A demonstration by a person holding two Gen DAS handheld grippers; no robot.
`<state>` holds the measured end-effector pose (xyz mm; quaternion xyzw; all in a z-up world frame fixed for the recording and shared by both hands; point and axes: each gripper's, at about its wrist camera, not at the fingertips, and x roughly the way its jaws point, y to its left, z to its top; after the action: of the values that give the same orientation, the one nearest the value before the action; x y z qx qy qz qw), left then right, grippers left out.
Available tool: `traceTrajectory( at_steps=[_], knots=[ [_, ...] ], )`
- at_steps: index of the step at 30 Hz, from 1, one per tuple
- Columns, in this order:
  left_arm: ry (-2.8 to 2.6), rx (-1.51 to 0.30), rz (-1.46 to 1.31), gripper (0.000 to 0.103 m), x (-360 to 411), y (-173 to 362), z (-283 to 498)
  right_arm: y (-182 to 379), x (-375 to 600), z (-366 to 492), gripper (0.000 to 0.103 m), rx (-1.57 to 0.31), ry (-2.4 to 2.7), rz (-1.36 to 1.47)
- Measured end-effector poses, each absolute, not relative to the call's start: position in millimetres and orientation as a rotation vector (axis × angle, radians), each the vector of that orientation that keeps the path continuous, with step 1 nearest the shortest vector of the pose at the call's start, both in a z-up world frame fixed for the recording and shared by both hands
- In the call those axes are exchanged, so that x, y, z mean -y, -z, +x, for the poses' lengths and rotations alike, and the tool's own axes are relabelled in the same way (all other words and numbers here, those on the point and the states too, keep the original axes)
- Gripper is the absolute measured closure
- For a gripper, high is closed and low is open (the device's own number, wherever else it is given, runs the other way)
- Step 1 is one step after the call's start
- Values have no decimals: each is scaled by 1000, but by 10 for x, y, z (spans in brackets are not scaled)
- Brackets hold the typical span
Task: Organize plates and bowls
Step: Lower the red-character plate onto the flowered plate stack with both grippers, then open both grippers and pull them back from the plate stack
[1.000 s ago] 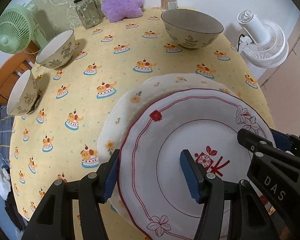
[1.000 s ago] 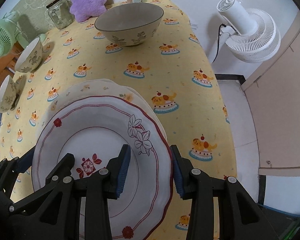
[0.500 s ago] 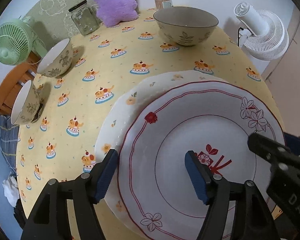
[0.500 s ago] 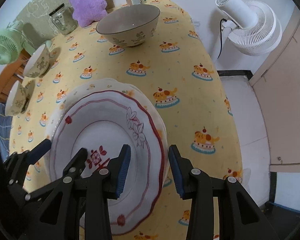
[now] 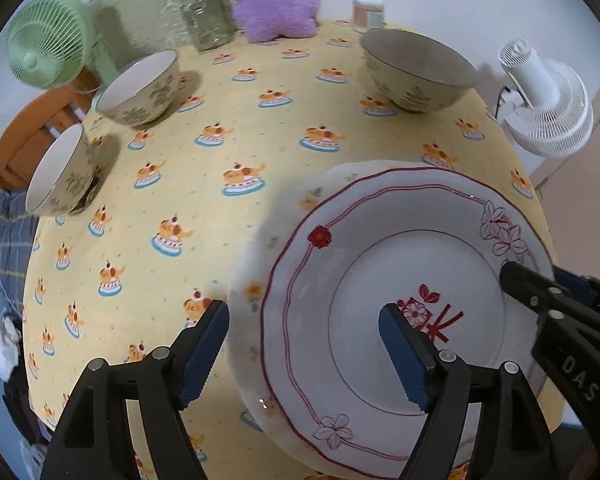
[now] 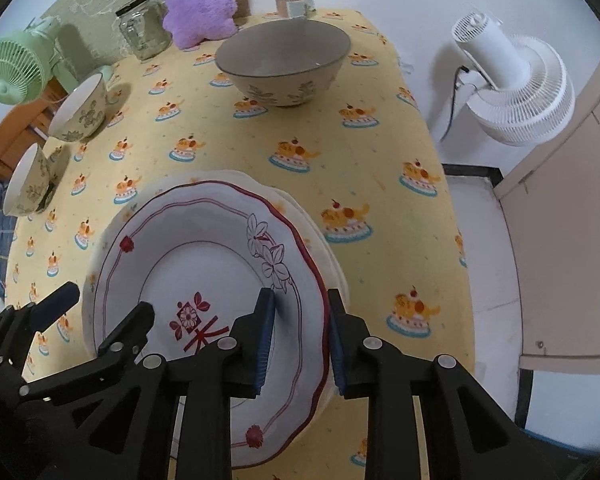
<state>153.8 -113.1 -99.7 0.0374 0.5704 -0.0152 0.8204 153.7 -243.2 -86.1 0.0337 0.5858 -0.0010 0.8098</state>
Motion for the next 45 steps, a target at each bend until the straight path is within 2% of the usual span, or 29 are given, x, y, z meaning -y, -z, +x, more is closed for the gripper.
traceTrajectory(
  at_steps=[12, 14, 16, 18, 21, 30, 45],
  knots=[
    [29, -1228, 52, 24, 1000, 1015, 1546, 921, 2220, 1579, 66, -1241, 43, -1],
    [27, -1232, 44, 24, 983, 1020, 1551, 917, 2245, 1560, 59, -1233, 31, 7],
    [21, -1233, 31, 23, 957, 1024, 1560, 909, 2292, 1536, 45, -1223, 31, 16],
    [9, -1230, 18, 20, 923, 1023, 1565, 881, 2319, 1521, 36, -1209, 44, 11],
    [0, -1223, 9, 20, 883, 994, 1561, 817, 2317, 1502, 31, -1192, 30, 11],
    [-1, -1181, -41, 19, 509, 839, 1490, 632, 1998, 1470, 30, -1152, -5, 3],
    [114, -1088, -20, 19, -682, 499, 1551, 315, 833, 1440, 30, -1050, 68, 83]
  ],
)
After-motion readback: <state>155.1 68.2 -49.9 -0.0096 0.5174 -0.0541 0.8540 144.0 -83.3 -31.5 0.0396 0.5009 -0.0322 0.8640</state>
